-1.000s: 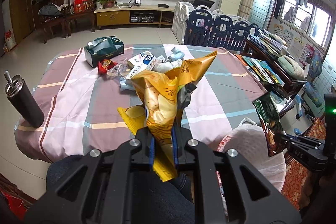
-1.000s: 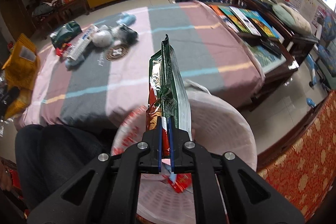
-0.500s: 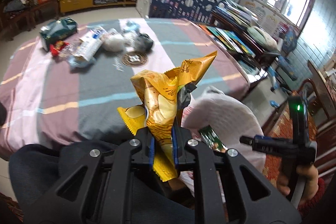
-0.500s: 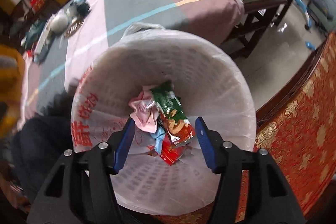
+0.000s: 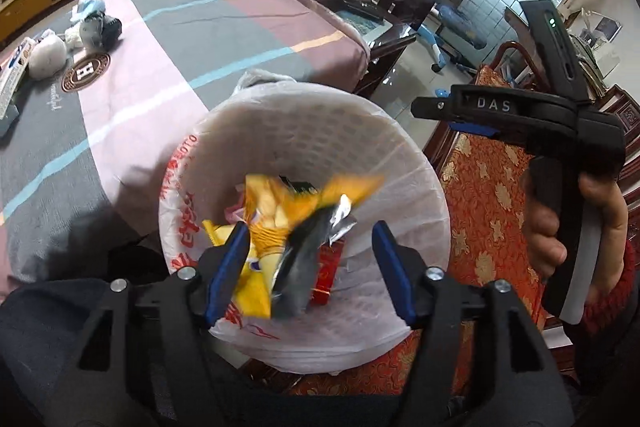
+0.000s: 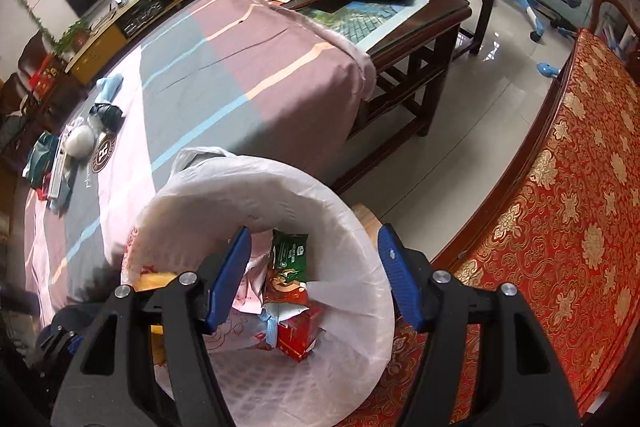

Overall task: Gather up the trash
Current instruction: 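Drop the green snack bag and yellow wrapper into the white bin with both grippers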

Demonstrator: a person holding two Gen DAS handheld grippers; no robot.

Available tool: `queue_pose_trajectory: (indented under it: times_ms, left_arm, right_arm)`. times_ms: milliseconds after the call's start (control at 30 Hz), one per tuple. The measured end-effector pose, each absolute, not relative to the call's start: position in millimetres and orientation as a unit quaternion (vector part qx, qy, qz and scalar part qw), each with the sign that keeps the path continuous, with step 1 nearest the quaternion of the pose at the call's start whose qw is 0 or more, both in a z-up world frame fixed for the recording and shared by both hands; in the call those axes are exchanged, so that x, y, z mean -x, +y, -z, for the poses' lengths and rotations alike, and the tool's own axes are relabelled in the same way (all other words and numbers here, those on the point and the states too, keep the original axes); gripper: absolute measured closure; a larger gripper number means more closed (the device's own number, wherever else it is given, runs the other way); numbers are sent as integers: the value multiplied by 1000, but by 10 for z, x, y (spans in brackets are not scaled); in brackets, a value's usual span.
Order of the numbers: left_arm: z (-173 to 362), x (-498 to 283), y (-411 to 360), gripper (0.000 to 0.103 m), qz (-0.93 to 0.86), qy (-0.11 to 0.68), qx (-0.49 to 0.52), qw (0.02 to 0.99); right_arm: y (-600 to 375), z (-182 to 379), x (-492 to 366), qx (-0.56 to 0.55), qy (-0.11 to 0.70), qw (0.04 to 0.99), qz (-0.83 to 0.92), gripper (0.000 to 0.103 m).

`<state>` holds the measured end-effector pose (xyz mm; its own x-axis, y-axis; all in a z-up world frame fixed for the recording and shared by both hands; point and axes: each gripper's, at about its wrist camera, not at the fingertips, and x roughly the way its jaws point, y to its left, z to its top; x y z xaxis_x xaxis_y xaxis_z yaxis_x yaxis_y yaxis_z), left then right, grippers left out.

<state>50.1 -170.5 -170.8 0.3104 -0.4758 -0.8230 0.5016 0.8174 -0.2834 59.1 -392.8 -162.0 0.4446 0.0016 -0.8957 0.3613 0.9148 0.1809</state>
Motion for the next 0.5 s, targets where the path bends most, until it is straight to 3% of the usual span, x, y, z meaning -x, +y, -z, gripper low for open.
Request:
queue_pose_trajectory:
  times_ms: [233,367,500]
  left_arm:
    - [1581,-696,-1364,29,220,481,-29,848]
    - [1533,-1038,-856,29,121,469,-26,874]
    - [1505,-1495,21,35,17,464,48,885]
  right_arm:
    - [-3746,1665,-700,-169,522,831,93,38]
    - [-3510,1651,-861,-150,523,836,72,38]
    - [-3240,1625,-1048,-132,520,842,51,38]
